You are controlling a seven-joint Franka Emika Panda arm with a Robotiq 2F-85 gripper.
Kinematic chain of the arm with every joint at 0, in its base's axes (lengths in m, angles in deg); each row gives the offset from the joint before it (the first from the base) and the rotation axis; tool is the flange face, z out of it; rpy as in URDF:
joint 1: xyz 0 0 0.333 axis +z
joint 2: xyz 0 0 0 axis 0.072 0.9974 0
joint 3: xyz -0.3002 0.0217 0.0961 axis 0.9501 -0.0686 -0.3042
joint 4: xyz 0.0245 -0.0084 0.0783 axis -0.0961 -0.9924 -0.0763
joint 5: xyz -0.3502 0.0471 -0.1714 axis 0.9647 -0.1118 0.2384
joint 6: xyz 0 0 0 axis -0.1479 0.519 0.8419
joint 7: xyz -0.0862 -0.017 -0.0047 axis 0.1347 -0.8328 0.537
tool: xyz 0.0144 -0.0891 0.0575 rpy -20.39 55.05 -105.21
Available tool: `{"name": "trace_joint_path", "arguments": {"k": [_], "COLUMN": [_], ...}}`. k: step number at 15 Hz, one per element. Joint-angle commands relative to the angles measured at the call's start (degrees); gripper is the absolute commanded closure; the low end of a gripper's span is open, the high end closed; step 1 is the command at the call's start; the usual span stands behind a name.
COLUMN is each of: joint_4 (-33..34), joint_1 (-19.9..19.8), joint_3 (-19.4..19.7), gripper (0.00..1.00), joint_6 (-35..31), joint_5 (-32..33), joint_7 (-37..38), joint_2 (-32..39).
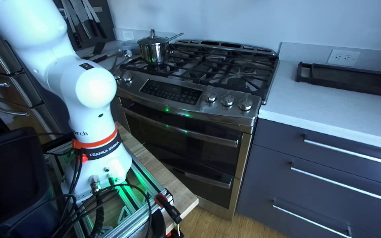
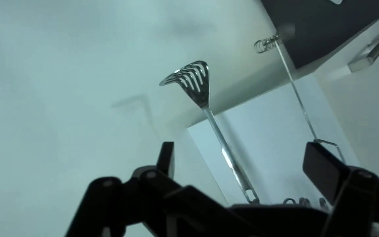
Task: Take the whisk off of the hanger and place it on the stove
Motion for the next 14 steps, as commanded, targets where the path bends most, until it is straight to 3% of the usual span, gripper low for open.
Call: {"name": "trace_joint_path", "arguments": {"k": [1,12,14], "joint_4": [0.5,1.1,3.5], "joint_1": [-1.3,-1.3,-0.9], "joint_3": [-1.1,-1.2,-2.5], "gripper": [0.0,0.0,0.0], "joint_6": [1.1,1.4,0.8], "joint_5": [-0.6,-1.0,1.4], "joint_7": [-0.9,-2.0,-2.4], "joint_2": [0.2,0.7,2.6]}}
